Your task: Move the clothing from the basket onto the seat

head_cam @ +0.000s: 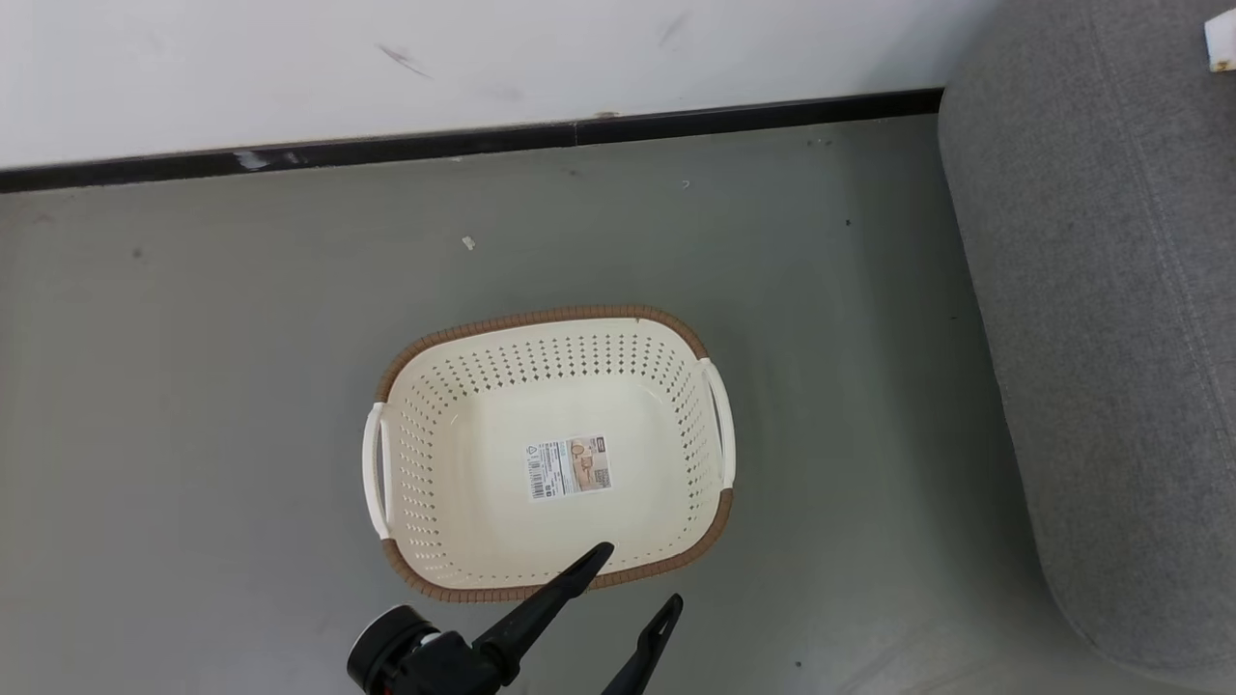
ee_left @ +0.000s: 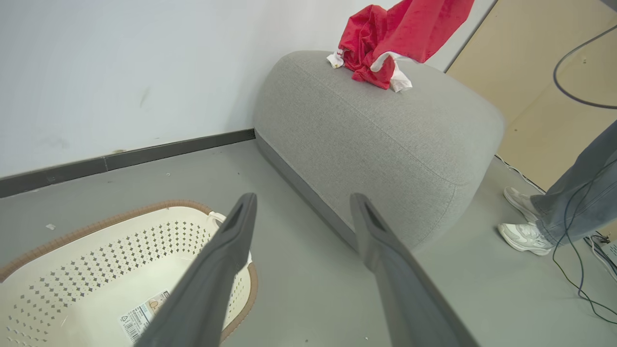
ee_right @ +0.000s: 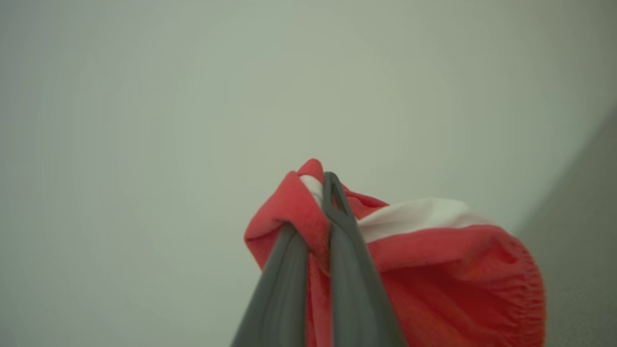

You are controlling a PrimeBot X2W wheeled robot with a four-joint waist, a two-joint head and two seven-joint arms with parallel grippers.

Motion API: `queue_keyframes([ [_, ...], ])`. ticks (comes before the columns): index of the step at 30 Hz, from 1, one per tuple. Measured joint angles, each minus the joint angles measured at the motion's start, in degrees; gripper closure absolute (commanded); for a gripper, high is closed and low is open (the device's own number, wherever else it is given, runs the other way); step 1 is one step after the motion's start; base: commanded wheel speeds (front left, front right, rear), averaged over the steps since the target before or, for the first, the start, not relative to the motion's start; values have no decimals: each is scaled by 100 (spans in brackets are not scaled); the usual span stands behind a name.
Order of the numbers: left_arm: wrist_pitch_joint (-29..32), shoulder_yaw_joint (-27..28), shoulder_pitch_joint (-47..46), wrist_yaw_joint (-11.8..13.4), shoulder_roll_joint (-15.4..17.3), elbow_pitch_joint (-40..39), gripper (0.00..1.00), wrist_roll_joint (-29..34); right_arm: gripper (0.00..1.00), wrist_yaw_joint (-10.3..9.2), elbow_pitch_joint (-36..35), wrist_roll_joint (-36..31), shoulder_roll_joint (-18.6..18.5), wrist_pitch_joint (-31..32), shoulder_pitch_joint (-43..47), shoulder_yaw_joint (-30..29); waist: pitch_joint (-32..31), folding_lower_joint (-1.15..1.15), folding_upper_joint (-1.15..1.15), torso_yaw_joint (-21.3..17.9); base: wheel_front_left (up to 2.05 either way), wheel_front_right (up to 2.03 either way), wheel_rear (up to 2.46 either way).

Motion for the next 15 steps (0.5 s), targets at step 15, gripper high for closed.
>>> queue_keyframes([
  [15,133,34,-231,-88,138,-71,0,-1,100,0,148,-909,-253,-238,-1296,-383,540,0,0,189,0,0,0],
])
